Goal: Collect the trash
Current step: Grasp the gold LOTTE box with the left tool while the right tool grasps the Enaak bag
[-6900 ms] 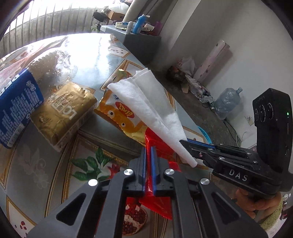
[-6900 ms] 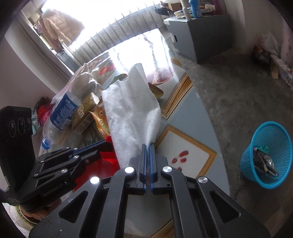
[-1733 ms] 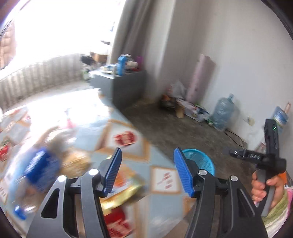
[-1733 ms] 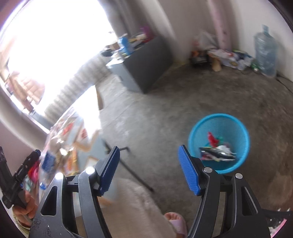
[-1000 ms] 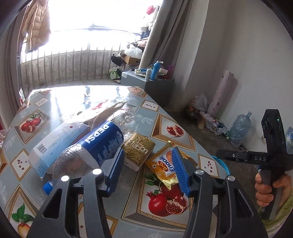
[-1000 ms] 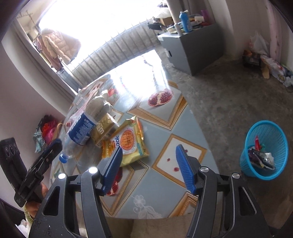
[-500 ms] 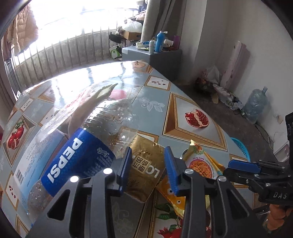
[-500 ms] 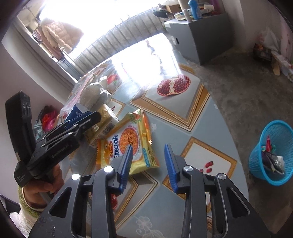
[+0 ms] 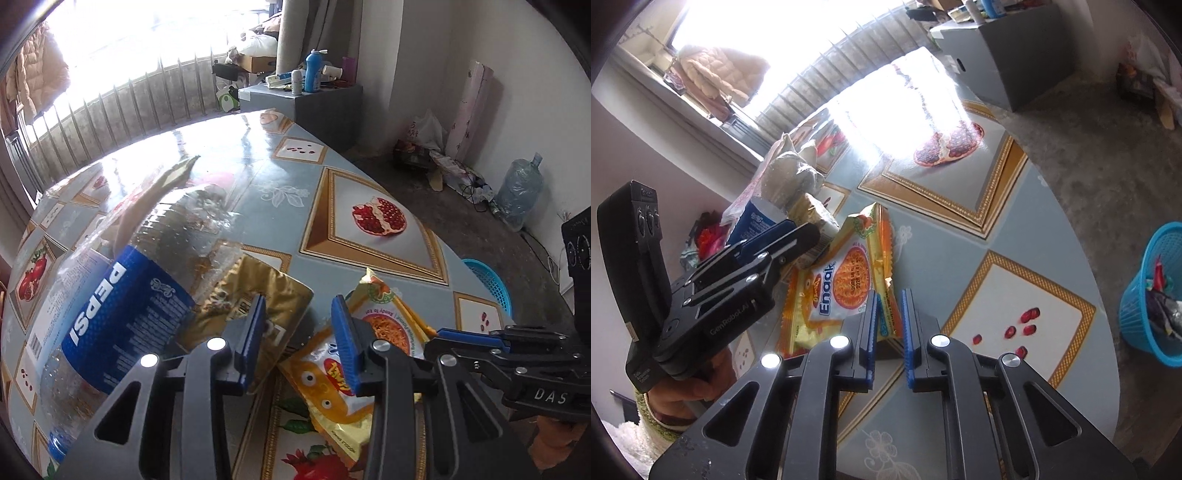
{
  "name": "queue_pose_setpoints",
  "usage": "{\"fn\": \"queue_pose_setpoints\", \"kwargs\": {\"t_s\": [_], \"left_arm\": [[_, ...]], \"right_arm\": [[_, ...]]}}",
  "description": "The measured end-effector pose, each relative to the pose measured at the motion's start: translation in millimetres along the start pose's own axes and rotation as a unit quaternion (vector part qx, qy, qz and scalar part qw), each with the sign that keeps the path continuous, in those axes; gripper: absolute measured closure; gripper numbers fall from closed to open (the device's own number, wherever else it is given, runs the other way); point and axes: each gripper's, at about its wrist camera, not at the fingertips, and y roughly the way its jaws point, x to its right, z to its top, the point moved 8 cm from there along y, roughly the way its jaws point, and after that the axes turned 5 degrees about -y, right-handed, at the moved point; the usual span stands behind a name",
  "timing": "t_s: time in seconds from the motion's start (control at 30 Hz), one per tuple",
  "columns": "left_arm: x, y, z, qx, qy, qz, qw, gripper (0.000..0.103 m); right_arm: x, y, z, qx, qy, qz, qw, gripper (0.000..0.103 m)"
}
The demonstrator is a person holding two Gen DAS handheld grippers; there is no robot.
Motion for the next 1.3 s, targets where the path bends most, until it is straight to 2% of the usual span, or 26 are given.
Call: {"fn": "queue_pose_setpoints", "kwargs": {"t_s": [0.07, 0.13, 0.17, 0.2, 0.3, 0.4, 0.47, 0.53, 0.57, 0.6, 0.63, 0.77, 0.83, 0.87, 0.93, 1.03, 1.2, 1.3], "left_arm": [[10.1, -1.8, -5.2, -0.013, -0.007, -0.025, 0.9996, 0.067], [26.3, 4.0, -21.6, -0.063, -0.023, -0.079, 0.9946, 0.071], [33.1, 7.0, -32.0, -0.086, -0.047, -0.112, 0.9889, 0.072], [35.4, 1.2, -34.1, -0.068, -0.047, -0.106, 0.991, 0.072], [46.7, -13.9, -37.3, -0.035, -0.002, -0.094, 0.9949, 0.072], [42.6, -26.9, -26.3, -0.01, -0.006, -0.102, 0.9947, 0.072], [32.0, -35.6, -9.8, 0.022, -0.012, -0.092, 0.9955, 0.072], [19.8, -36.7, 6.9, 0.035, -0.016, -0.076, 0.9963, 0.07], [12.6, -33.7, 14.5, 0.039, -0.021, -0.066, 0.9968, 0.061], [6.4, -29.6, 19.6, 0.04, -0.024, -0.056, 0.9974, 0.058], [1.3, -22.9, 23.8, 0.038, -0.022, -0.042, 0.9982, 0.052], [-15.2, 19.3, 27.4, 0.002, 0.008, 0.025, 0.9996, 0.046], [-17.9, 25.6, 28.8, 0.011, 0.03, 0.053, 0.9981, 0.043], [-18.4, 28.8, 27.4, 0.003, 0.035, 0.058, 0.9977, 0.043], [-16.9, 26.7, 26.7, 0.003, 0.022, 0.045, 0.9987, 0.043], [-11.8, 17.6, 17.4, -0.013, -0.001, 0.003, 0.9999, 0.043], [3.1, -4.4, -6.9, -0.032, -0.029, -0.054, 0.9976, 0.043], [8.9, -18.2, -23.6, -0.033, -0.054, -0.076, 0.9951, 0.043]], "right_arm": [[4.3, -4.9, -2.2, 0.0, 0.004, 0.003, 1.0, 0.094], [7.9, -8.8, -6.3, 0.0, 0.007, 0.006, 1.0, 0.094], [10.3, -9.8, -7.4, -0.001, 0.007, 0.005, 1.0, 0.094], [12.8, -12.5, -9.4, 0.0, 0.006, 0.0, 1.0, 0.094], [16.6, -17.4, -13.0, 0.0, 0.014, 0.0, 1.0, 0.094], [22.2, -21.1, -13.5, 0.002, 0.017, -0.005, 1.0, 0.095], [23.2, -21.2, -13.1, 0.004, 0.019, -0.006, 1.0, 0.095], [21.9, -19.0, -11.9, 0.005, 0.021, -0.005, 1.0, 0.095], [20.8, -17.5, -11.2, 0.005, 0.021, -0.005, 1.0, 0.095], [20.6, -17.2, -11.5, 0.006, 0.02, -0.005, 1.0, 0.095], [19.2, -15.9, -11.3, 0.006, 0.02, -0.005, 1.0, 0.095], [17.9, -14.9, -12.9, 0.004, 0.017, -0.002, 1.0, 0.095], [18.9, -14.6, -12.5, 0.004, 0.018, -0.001, 1.0, 0.095], [21.9, -16.6, -13.8, 0.004, 0.019, 0.0, 1.0, 0.095], [25.1, -17.9, -14.3, 0.005, 0.019, 0.0, 1.0, 0.095], [26.4, -18.5, -14.9, 0.005, 0.018, 0.0, 1.0, 0.095], [26.9, -21.1, -16.9, 0.006, 0.013, -0.007, 1.0, 0.095], [26.5, -23.6, -21.6, 0.005, 0.019, -0.009, 1.0, 0.095]]}}
